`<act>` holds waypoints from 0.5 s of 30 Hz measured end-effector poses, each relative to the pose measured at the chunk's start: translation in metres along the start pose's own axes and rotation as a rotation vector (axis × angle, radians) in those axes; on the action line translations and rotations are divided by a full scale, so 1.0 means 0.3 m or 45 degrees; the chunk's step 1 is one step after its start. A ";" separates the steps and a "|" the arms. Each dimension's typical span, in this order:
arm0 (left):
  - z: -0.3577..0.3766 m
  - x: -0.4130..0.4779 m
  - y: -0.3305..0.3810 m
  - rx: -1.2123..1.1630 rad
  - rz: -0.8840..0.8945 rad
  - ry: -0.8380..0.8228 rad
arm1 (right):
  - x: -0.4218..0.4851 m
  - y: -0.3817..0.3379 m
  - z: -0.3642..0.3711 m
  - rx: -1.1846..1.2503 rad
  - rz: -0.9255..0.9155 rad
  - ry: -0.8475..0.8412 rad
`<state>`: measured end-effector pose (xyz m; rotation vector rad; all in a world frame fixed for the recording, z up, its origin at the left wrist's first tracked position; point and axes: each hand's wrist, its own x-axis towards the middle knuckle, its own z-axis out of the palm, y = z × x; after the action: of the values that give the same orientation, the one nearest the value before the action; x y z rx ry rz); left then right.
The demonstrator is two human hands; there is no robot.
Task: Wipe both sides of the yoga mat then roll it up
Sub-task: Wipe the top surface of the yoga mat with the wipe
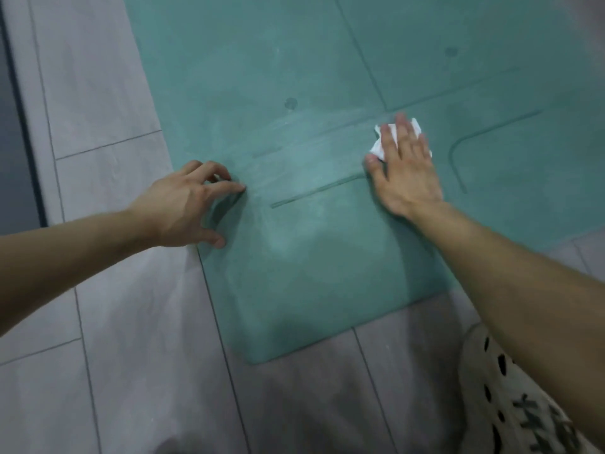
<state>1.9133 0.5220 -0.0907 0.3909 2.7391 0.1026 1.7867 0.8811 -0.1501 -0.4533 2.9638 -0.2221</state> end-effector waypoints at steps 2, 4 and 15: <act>0.015 0.000 -0.006 -0.055 0.034 0.040 | -0.026 -0.050 0.022 0.040 0.111 0.066; 0.016 -0.007 -0.019 -0.047 0.081 0.057 | -0.093 -0.224 0.070 0.057 0.017 0.103; 0.035 0.002 -0.014 -0.012 0.075 0.047 | -0.171 -0.081 0.020 -0.008 0.245 0.053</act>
<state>1.9156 0.5184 -0.1010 0.4715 2.7630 0.1395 1.8430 0.8731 -0.1462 -0.1638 3.0233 -0.2033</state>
